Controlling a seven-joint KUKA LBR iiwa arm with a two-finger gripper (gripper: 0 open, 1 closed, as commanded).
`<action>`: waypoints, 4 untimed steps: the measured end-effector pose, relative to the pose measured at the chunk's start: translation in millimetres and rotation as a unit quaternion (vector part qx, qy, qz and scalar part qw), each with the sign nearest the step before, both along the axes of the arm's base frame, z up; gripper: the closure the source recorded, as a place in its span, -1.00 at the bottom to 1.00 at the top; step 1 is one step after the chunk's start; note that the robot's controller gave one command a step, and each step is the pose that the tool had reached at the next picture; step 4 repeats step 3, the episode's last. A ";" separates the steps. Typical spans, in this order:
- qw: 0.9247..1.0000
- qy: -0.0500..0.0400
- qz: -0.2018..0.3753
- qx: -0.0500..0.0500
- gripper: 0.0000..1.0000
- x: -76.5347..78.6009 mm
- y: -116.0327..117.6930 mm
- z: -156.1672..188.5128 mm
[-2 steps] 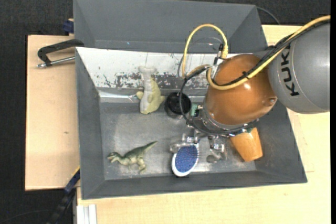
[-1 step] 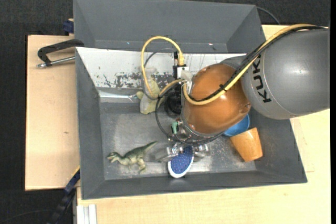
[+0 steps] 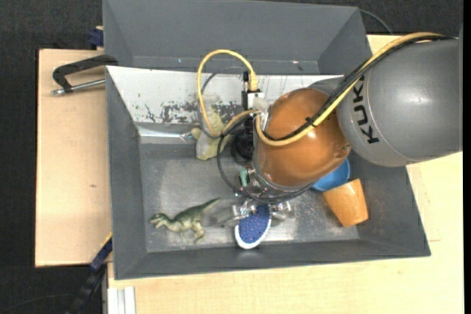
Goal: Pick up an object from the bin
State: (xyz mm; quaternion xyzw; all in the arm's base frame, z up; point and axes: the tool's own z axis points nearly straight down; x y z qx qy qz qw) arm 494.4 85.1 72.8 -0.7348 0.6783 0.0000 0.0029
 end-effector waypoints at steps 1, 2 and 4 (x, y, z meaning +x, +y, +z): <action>1.000 -0.002 0.000 0.001 1.00 1.2 1.8 2.2; 1.000 -0.001 -0.002 0.000 1.00 2.4 4.1 18.5; 1.000 0.000 -0.004 0.000 1.00 3.2 5.4 49.5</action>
Offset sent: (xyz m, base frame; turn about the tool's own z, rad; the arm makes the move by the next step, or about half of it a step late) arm 0.0000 0.0000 0.0000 0.0000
